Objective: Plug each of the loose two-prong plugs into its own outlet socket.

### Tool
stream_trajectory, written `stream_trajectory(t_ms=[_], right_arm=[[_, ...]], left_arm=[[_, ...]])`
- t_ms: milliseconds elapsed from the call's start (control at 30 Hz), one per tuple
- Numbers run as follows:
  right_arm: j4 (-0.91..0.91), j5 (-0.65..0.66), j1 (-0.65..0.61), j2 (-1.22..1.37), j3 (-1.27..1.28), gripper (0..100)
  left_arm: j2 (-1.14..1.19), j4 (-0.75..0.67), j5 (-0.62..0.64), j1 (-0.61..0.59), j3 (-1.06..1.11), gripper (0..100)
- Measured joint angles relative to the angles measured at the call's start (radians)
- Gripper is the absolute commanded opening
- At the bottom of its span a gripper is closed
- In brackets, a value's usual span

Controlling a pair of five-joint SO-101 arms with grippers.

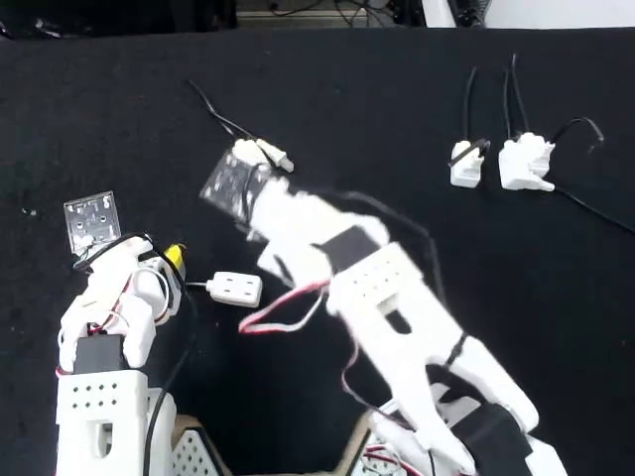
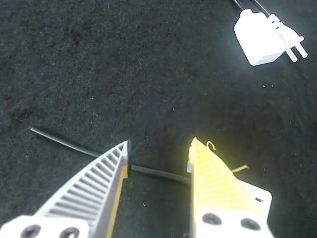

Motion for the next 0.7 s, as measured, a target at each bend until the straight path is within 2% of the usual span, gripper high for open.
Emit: stream_trajectory(t_ms=[133,300,500,700], right_arm=[[-0.169,-0.038,-0.032,0.0,0.12,1.0],[-0.224,-0.066,-0.075,0.0,0.143,1.0],[-0.393,-0.173,-0.092,0.0,0.25,1.0],[-0.434,-0.189,-0.107,0.0,0.264,1.0]], left_arm=[[0.0,0.038,0.008,0.0,0.0,21],[0.0,0.084,0.035,-0.002,-0.026,21],[-0.008,0.091,0.038,0.0,-0.037,21],[-0.163,0.146,0.04,0.04,-0.038,21]])
